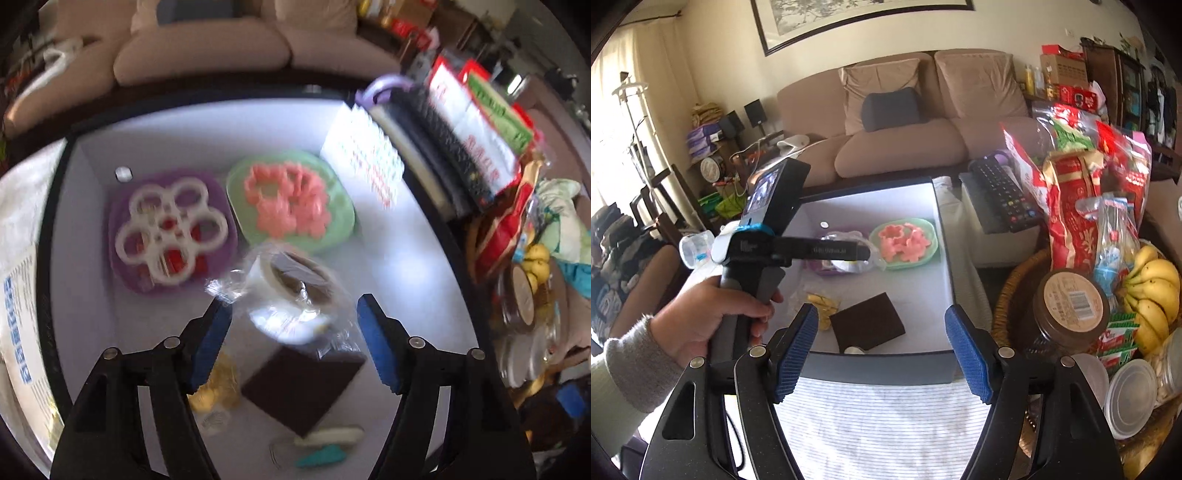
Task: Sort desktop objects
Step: 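Lower the bagged tape roll into the black box and open the left gripper, then move the right gripper back to the plastic gloves on the table, then grasp the bagged white spoon with the right gripper, then lift the bagged spoon with the right gripper, then hand the bagged spoon from the right gripper to the left gripper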
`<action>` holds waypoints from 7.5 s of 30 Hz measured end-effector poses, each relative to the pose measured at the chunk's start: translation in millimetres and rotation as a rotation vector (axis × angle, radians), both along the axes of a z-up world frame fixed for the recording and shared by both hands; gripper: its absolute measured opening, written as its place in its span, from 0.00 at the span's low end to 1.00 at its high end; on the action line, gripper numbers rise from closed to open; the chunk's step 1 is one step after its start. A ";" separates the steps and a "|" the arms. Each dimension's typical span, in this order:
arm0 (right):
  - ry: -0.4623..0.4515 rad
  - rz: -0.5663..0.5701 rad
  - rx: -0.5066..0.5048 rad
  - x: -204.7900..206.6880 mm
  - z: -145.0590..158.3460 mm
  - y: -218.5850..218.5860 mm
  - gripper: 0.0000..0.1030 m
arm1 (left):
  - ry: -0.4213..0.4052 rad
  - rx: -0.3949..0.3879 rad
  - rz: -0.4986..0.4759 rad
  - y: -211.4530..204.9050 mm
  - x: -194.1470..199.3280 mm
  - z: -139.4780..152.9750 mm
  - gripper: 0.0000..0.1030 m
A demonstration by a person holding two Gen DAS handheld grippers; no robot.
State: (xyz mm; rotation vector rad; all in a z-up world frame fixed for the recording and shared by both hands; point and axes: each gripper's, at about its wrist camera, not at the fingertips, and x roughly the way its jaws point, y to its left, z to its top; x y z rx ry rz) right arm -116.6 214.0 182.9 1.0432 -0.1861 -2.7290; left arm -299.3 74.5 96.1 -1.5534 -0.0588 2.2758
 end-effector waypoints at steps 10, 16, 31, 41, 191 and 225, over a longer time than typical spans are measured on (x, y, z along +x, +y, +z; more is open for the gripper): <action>0.001 -0.003 -0.026 8.0 2.6 1.9 0.72 | 0.085 -0.003 0.051 -65.1 39.5 58.5 0.70; 0.002 0.047 0.021 -17.5 13.5 -18.9 0.72 | 0.244 0.054 0.048 -123.5 112.6 102.4 0.76; -0.576 0.143 0.326 -197.4 -100.7 -97.1 0.37 | 0.333 0.074 0.112 -229.2 232.5 74.6 0.80; -0.616 0.283 0.365 -215.0 -141.7 -142.7 0.36 | 0.321 0.151 0.222 -299.6 219.0 45.3 0.82; -0.131 0.755 0.410 -211.4 -160.8 -554.7 0.12 | 0.172 0.276 0.671 -501.6 232.4 2.3 1.00; -0.035 0.979 0.103 -121.2 -65.2 -507.0 0.11 | 0.218 0.543 0.719 -519.0 233.6 6.9 1.00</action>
